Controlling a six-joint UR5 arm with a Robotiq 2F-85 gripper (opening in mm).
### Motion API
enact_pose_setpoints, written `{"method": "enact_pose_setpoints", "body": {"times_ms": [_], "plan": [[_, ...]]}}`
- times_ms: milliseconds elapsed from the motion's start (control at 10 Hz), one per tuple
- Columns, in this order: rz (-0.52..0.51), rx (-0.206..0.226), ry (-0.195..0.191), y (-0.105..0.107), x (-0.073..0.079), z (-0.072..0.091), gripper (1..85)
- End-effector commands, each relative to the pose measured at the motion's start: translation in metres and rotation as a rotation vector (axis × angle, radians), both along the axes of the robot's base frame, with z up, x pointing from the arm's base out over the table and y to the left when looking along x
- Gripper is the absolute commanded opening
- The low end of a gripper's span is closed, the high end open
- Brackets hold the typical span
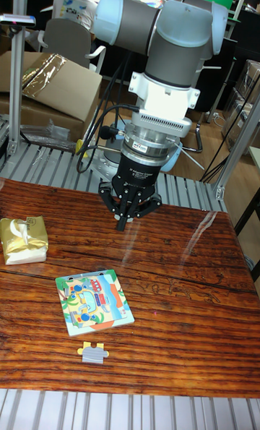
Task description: Assemble one piece of a puzzle
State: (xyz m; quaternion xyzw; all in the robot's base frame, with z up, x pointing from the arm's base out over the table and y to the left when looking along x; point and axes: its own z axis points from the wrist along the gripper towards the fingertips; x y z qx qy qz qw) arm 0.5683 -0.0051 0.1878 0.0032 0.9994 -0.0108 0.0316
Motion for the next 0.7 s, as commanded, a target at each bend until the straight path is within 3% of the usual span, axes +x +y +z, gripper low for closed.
{"method": "enact_pose_setpoints", "body": {"times_ms": [0,600], "plan": [[0.004,0.006,0.002,0.0008,0.0004,0.0021,1.3],[0.014,0.0,0.001,-0.0015,0.0005,0.0023,1.3]]}}
